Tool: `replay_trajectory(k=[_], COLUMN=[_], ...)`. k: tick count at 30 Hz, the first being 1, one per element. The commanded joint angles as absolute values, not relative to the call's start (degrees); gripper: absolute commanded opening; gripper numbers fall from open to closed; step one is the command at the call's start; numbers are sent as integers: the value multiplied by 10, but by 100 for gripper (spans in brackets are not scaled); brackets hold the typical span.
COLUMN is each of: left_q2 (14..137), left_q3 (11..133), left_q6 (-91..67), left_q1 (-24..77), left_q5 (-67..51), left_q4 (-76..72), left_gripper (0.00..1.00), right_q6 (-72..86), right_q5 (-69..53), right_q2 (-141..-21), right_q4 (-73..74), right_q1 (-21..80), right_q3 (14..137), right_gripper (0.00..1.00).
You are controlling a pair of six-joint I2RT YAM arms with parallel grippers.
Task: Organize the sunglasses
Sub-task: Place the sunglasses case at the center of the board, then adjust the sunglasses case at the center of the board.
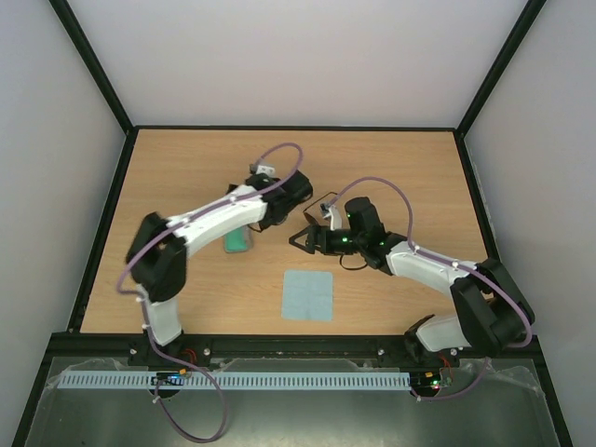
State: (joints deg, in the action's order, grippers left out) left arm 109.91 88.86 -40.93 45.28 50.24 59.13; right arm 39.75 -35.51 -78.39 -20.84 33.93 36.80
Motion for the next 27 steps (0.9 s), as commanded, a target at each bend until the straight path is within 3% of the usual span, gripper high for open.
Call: replay_trajectory(k=[1, 7, 11, 16, 27], left_q2=[952, 762, 692, 649, 633], left_q3=[847, 666, 616, 600, 587], left_q6=[-373, -311, -308, -306, -305], left_q1=[430, 324, 276, 250, 227], left_q5=[469, 282, 240, 213, 172], left_q4=[544, 351, 316, 298, 267], left_gripper=[93, 98, 99, 99, 99], right_q6=[393, 406, 406, 430, 486], right_q5=[-319, -261, -215, -171, -74], right_q2=[-803, -877, -951, -1052, -1160], right_q4=[-189, -195, -189, -205, -248], right_q1=[375, 455, 505, 550, 548], right_q3=[383, 442, 505, 574, 639], right_gripper=[87, 73, 49, 35, 31])
